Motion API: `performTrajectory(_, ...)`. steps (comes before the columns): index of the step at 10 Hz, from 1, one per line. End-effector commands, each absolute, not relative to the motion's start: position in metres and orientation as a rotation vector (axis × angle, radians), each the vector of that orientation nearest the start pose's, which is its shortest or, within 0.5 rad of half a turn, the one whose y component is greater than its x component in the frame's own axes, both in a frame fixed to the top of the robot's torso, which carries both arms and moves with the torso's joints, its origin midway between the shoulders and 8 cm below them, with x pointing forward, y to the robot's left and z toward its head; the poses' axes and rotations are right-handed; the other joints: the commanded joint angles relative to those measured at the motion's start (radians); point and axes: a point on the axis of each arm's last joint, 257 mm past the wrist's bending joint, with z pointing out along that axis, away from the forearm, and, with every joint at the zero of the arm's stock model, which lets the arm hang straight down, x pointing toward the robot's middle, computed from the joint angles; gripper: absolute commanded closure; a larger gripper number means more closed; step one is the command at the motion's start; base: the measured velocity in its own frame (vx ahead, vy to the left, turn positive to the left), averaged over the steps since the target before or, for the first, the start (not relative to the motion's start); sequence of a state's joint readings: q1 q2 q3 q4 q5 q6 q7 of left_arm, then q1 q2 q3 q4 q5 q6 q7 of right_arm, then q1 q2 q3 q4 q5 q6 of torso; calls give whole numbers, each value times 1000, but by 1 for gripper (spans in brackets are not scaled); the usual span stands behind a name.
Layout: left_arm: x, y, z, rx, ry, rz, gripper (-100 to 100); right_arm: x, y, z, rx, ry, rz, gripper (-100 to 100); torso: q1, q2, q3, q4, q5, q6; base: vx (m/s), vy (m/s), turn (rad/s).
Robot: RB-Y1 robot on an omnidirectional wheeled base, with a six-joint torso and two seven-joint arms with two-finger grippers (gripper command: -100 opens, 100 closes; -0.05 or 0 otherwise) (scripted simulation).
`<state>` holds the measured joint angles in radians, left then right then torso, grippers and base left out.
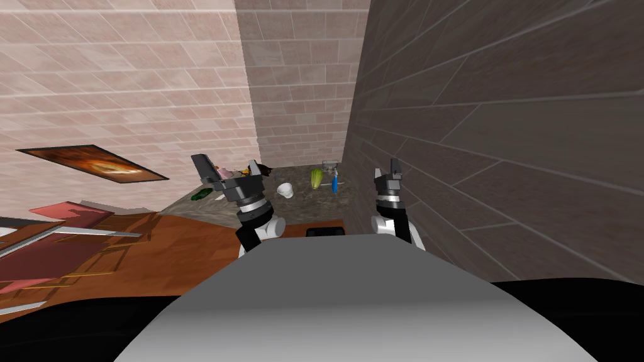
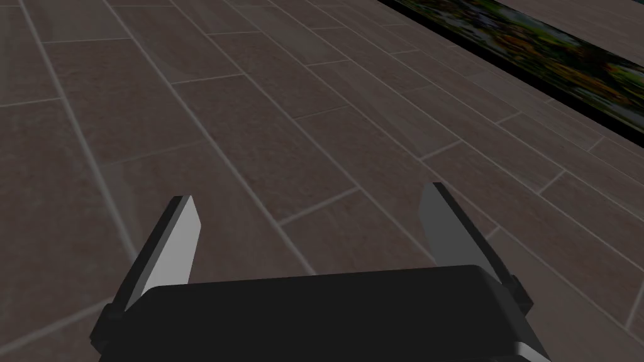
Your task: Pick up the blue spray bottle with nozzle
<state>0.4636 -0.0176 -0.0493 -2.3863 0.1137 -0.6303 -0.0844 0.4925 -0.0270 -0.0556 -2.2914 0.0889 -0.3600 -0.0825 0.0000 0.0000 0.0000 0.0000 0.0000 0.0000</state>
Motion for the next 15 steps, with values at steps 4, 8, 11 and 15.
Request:
performTrajectory(4, 294, 272, 100, -508, 350, -1402, 0, 378, -280, -33, 663, 937, 1153, -100, 5, 0, 0, 0, 1, 0, 1, 69, -21)
performTrajectory(8, 294, 272, 100, -508, 350, -1402, 0, 389, -274, -75, 618, 1116, 1063, -100, 8, -1, 0, 0, 2, 0, -3, 104, -30)
performTrajectory(11, 294, 272, 100, -508, 350, -1402, 0, 394, -274, -109, 578, 1248, 984, -100, 6, 2, 1, 0, 1, 0, -31, 82, -31)
performTrajectory(15, 294, 272, 100, -508, 350, -1402, 0, 395, -282, -162, 509, 1440, 844, -100, 6, 1, 1, 0, 2, 0, -17, 95, -24)
